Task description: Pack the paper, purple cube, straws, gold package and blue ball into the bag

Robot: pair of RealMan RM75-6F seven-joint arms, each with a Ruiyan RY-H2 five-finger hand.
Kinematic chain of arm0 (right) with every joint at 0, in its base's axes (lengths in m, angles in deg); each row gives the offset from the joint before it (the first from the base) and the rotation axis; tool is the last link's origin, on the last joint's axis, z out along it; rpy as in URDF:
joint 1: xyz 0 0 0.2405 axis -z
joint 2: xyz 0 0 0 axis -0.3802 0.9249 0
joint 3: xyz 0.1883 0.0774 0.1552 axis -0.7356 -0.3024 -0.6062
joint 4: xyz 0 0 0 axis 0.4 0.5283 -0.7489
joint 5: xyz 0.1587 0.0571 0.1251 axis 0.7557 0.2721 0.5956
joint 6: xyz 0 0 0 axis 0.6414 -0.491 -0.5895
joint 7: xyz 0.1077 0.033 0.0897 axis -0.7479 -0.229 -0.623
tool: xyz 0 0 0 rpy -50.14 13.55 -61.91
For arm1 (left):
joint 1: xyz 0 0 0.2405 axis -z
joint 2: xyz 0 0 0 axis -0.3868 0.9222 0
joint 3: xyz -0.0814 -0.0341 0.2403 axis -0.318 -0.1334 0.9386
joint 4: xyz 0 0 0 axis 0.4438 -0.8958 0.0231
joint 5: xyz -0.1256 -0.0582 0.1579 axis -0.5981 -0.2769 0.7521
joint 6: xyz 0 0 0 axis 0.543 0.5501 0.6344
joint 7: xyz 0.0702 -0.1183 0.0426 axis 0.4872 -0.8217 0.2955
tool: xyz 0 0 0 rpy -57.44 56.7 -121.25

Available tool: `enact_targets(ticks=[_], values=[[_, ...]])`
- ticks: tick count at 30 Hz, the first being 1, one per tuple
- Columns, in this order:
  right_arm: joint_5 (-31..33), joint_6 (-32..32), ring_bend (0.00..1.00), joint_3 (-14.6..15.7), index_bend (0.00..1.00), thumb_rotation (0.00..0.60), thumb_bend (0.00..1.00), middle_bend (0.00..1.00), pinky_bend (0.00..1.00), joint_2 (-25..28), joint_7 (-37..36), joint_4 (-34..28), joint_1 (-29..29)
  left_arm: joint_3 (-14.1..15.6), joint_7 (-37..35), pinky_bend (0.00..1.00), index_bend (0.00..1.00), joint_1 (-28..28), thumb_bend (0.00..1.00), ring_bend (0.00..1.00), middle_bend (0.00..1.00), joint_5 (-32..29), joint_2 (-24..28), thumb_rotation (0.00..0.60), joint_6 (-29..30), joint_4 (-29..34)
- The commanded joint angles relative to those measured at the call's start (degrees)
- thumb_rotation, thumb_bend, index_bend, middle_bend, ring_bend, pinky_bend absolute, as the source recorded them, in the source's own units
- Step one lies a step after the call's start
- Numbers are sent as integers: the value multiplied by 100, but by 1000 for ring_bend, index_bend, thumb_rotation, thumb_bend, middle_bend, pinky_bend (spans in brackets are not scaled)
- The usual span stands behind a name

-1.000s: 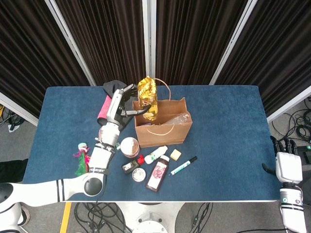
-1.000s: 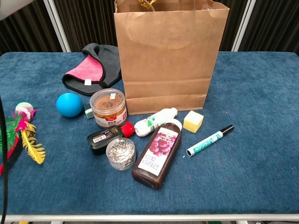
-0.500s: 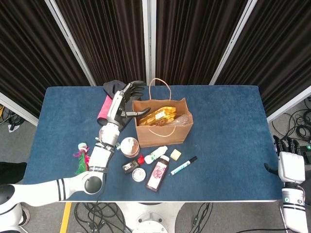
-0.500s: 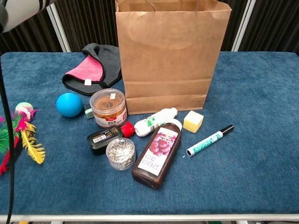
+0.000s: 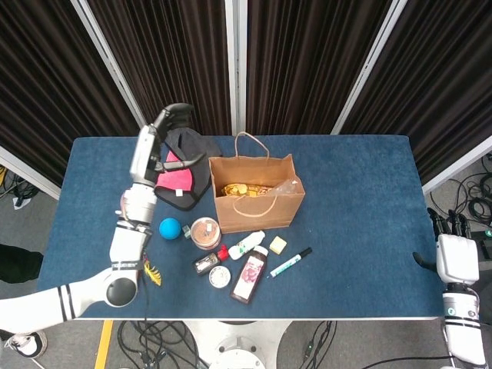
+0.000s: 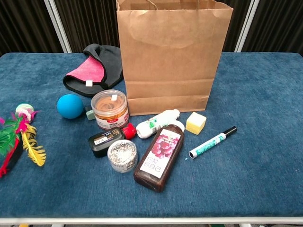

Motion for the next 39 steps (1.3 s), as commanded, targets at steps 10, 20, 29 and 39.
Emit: enact_targets(ticks=[10, 20, 29, 39], values=[[-873, 264, 7, 113, 97, 600, 66, 200, 0, 901, 595, -2066, -147, 889, 478, 265, 308, -1676, 120, 262, 341, -53, 1257, 600, 464, -64], [-967, 352, 7, 98, 97, 600, 66, 200, 0, 1260, 594, -2886, -150, 2009, 610, 266, 309, -2114, 119, 262, 354, 591, 1311, 600, 39, -682], [-923, 567, 7, -30, 97, 600, 66, 201, 0, 1474, 530, -3080, -110, 3074, 1275, 267, 310, -2090, 120, 262, 358, 1465, 1271, 600, -666, -701], [-946, 726, 7, -38, 99, 600, 66, 201, 0, 1603, 498, -3171, -44, 3097, 2297, 267, 311, -1563, 121, 262, 358, 1338, 572, 600, -1125, -943]])
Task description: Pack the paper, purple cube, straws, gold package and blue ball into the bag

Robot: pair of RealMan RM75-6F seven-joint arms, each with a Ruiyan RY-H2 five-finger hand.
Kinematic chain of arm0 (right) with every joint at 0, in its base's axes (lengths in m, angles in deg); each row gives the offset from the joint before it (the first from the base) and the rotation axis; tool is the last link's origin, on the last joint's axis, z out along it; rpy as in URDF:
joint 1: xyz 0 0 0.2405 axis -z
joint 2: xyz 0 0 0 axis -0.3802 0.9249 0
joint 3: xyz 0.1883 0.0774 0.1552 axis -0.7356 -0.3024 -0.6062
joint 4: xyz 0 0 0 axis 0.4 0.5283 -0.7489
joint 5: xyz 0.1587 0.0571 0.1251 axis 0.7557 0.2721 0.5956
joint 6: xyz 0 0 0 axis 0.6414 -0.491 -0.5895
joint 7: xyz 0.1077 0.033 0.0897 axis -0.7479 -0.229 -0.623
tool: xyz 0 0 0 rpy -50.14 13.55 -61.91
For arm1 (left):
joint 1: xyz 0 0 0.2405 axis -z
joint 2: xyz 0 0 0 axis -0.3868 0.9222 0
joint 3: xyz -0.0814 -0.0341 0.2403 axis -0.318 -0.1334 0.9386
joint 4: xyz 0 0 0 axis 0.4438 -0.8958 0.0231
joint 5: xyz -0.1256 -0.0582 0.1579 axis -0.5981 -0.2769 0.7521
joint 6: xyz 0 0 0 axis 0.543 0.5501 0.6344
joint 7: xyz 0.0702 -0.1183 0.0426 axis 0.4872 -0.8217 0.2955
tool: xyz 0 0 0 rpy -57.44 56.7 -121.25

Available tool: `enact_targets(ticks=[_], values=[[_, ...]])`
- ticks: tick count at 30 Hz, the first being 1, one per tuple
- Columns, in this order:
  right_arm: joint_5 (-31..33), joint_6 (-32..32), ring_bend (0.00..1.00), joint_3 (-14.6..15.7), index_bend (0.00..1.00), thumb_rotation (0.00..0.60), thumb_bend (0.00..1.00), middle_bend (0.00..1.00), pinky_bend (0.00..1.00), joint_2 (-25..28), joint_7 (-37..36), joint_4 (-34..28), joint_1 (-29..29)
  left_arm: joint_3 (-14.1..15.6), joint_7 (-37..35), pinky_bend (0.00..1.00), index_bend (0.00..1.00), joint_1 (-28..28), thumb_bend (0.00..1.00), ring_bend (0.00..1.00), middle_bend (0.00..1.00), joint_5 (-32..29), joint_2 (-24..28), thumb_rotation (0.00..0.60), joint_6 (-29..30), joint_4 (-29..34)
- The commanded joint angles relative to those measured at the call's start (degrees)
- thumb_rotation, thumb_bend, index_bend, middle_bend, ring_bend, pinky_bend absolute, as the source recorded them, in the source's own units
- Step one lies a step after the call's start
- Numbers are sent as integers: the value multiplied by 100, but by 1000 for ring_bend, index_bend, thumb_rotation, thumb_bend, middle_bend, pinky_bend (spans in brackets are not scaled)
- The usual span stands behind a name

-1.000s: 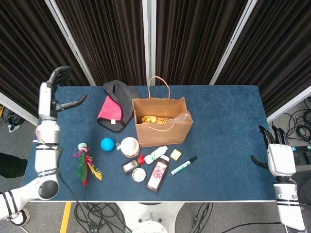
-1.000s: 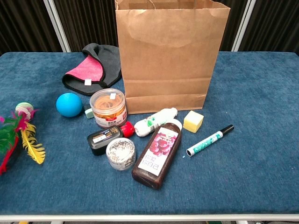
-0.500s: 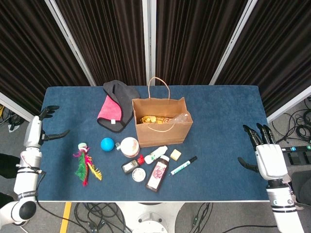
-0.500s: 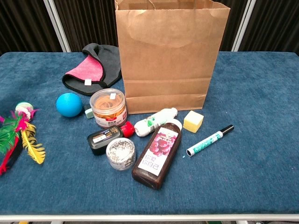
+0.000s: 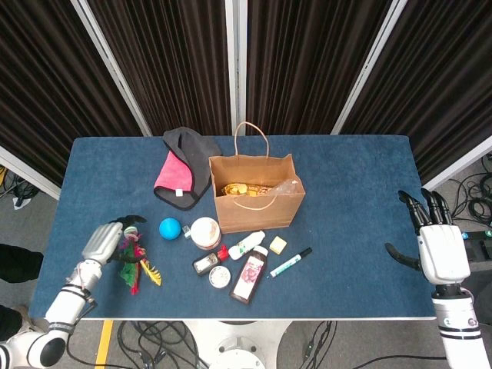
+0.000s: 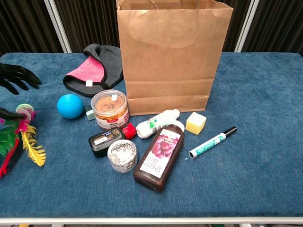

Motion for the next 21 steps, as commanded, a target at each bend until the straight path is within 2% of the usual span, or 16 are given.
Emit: enact_targets(ticks=[1, 5, 11, 21], values=[[24, 34, 7, 0, 99, 600, 66, 201, 0, 6, -32, 20, 24, -133, 281, 267, 311, 228, 121, 262, 358, -118, -293, 600, -74, -174], [47, 70, 7, 25, 100, 600, 66, 200, 0, -19, -111, 93, 62, -267, 504, 266, 311, 462, 120, 262, 358, -235, -550, 600, -188, -560], [111, 81, 7, 8, 104, 600, 65, 200, 0, -36, -221, 222, 70, -338, 569, 267, 310, 643, 120, 262, 361, -449, -726, 600, -405, -783], [213, 84, 7, -21, 107, 600, 66, 201, 0, -54, -373, 404, 79, -398, 640, 267, 310, 931, 120, 262, 362, -664, -884, 600, -746, -728]])
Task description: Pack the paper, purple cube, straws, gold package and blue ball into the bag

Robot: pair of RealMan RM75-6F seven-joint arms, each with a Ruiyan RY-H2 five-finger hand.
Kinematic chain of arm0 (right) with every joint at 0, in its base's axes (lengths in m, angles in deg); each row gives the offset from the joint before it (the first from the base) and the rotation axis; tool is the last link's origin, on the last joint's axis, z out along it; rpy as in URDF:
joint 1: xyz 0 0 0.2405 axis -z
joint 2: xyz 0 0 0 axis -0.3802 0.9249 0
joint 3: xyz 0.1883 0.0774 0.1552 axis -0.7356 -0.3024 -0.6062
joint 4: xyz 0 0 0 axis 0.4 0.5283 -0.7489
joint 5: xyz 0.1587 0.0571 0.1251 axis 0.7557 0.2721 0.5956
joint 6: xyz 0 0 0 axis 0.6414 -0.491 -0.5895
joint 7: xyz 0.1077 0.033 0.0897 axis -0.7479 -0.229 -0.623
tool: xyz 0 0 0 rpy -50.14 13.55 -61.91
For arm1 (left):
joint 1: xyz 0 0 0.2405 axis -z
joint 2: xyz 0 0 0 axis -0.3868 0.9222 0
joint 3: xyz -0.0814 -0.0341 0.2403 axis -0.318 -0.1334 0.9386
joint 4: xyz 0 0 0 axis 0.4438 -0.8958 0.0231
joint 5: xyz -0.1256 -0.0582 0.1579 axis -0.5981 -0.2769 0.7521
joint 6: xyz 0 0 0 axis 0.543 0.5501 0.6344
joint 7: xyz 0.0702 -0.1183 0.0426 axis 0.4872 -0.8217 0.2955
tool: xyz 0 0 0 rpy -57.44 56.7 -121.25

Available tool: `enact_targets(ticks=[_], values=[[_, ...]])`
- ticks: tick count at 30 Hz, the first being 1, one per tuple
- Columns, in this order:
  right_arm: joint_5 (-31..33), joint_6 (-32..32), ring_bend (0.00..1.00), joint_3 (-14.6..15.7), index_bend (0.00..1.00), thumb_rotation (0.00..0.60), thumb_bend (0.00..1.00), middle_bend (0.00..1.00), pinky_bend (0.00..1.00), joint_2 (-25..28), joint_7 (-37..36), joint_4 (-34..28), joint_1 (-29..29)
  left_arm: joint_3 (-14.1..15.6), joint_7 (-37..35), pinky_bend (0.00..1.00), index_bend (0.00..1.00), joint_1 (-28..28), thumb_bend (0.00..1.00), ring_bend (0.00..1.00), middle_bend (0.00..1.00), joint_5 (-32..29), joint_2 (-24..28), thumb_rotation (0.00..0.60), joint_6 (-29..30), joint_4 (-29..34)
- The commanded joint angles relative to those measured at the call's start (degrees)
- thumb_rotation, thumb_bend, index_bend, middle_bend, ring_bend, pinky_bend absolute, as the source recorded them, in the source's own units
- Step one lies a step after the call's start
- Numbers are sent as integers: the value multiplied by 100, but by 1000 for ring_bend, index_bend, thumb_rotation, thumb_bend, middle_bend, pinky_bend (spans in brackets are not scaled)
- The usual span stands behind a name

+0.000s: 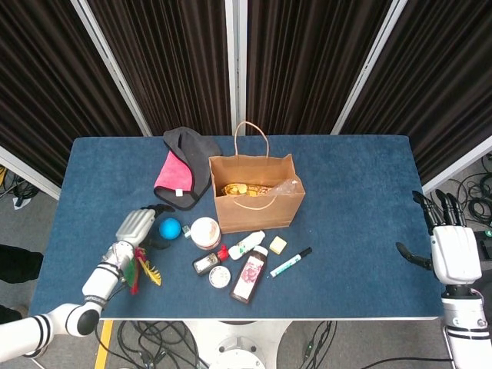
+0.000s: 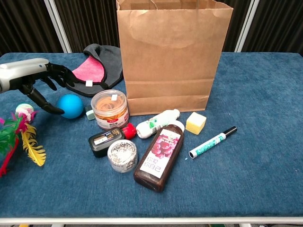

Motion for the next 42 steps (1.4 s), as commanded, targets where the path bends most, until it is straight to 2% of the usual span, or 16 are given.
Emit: enact_targets(ticks=[1, 9, 13, 20, 33, 42], values=[[25, 8, 7, -18, 107, 600, 66, 201, 0, 2, -41, 43, 3, -23, 26, 266, 310, 85, 121, 262, 361, -80, -52, 600, -89, 54], [55, 20, 7, -14, 111, 600, 66, 200, 0, 1, -153, 163, 25, -77, 104, 267, 308, 288, 123, 262, 362, -244, -193, 600, -216, 73], [67, 21, 7, -13, 115, 600, 66, 200, 0, -14, -200, 219, 32, -147, 46, 267, 303, 347, 124, 262, 362, -550, -157, 600, -347, 241], [6, 48, 7, 13, 121, 600, 66, 200, 0, -43, -205, 262, 40, -108, 250, 267, 300, 421, 124, 262, 361, -609, -139, 600, -230, 286], [-12, 64, 7, 29, 123, 600, 66, 200, 0, -70, -132, 259, 47, 408, 504, 267, 305, 317, 122, 262, 362, 378, -327, 600, 245, -473], [15, 35, 7, 29, 124, 600, 66, 200, 0, -90, -150, 301, 38, 511, 484, 273, 333, 337, 128, 266, 368, 475, -391, 600, 87, -695]])
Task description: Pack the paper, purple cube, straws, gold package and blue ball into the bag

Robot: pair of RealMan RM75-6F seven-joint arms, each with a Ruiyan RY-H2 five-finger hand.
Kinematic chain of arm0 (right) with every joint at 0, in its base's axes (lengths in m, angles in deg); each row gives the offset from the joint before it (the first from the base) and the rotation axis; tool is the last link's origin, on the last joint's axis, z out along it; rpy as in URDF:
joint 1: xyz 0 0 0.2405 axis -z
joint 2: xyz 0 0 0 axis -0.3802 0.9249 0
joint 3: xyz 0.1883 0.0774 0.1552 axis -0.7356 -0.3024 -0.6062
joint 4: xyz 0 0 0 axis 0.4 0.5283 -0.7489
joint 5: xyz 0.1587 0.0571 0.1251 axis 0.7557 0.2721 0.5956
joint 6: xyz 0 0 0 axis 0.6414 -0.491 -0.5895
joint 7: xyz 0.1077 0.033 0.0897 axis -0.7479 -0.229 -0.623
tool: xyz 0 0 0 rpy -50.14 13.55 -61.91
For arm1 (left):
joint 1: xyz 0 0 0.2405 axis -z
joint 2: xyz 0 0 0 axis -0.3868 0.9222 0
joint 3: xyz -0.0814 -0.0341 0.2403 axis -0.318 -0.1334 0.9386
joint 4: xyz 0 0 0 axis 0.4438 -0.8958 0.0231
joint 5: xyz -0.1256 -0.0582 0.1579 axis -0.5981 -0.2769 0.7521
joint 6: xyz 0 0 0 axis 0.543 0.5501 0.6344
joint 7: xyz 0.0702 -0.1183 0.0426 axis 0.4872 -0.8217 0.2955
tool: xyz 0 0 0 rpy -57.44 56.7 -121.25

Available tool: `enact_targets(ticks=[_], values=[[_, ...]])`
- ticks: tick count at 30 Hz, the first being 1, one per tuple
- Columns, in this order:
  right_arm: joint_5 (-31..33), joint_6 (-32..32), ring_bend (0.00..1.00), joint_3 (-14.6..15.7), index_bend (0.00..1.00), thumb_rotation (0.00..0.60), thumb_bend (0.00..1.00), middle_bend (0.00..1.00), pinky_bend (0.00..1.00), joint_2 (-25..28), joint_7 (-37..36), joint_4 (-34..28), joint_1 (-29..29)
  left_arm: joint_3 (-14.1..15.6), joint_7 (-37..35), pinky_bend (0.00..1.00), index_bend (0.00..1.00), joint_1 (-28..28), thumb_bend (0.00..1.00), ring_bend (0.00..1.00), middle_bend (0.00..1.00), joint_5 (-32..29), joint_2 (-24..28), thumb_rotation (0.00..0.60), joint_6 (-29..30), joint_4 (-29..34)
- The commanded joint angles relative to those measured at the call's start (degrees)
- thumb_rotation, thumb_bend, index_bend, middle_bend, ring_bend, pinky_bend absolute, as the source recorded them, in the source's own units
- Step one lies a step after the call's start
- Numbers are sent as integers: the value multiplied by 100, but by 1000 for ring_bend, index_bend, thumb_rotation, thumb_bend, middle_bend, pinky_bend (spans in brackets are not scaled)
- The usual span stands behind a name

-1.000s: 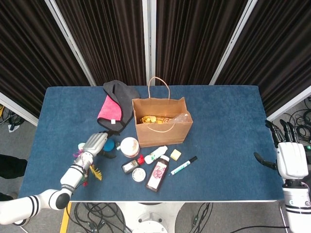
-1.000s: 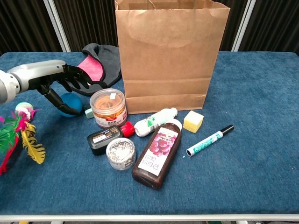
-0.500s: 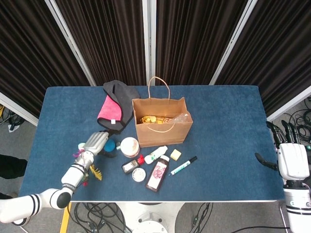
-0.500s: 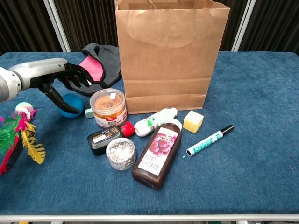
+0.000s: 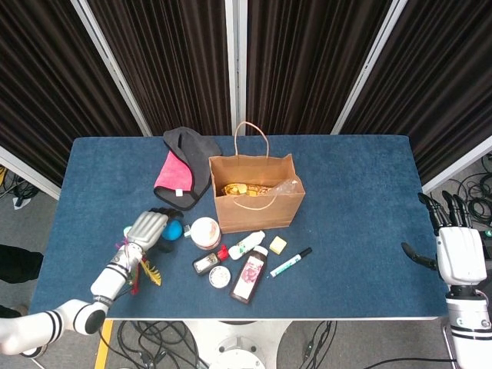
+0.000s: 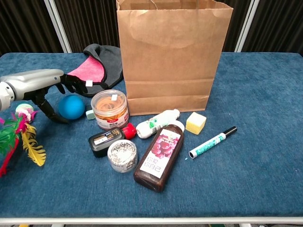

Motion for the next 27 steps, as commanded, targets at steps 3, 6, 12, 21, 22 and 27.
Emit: enact_targets(ticks=[3, 6, 12, 21, 22, 27], values=[[45, -31, 7, -4, 124, 600, 66, 200, 0, -12, -27, 42, -4, -4, -9, 282, 348, 41, 136, 276, 375, -26, -63, 600, -111, -110], [59, -39, 7, -8, 124, 600, 66, 200, 0, -13, -50, 70, -6, -28, -31, 294, 356, 81, 148, 290, 383, -27, -132, 600, -170, -251], [124, -87, 7, -25, 128, 600, 66, 200, 0, -22, -66, 120, -24, -88, -123, 333, 391, 137, 185, 345, 409, -6, -233, 600, -228, -429], [232, -203, 7, -56, 128, 600, 66, 200, 0, -73, -67, 216, -88, -143, -245, 379, 444, 188, 244, 418, 449, 41, -384, 600, -265, -750], [234, -206, 7, -56, 128, 600, 66, 200, 0, -74, -60, 221, -91, -145, -248, 386, 453, 192, 249, 432, 459, 51, -398, 600, -261, -781], [272, -216, 7, -69, 129, 600, 66, 199, 0, -66, -69, 223, -95, -136, -311, 415, 484, 183, 258, 474, 487, 98, -439, 600, -253, -843]])
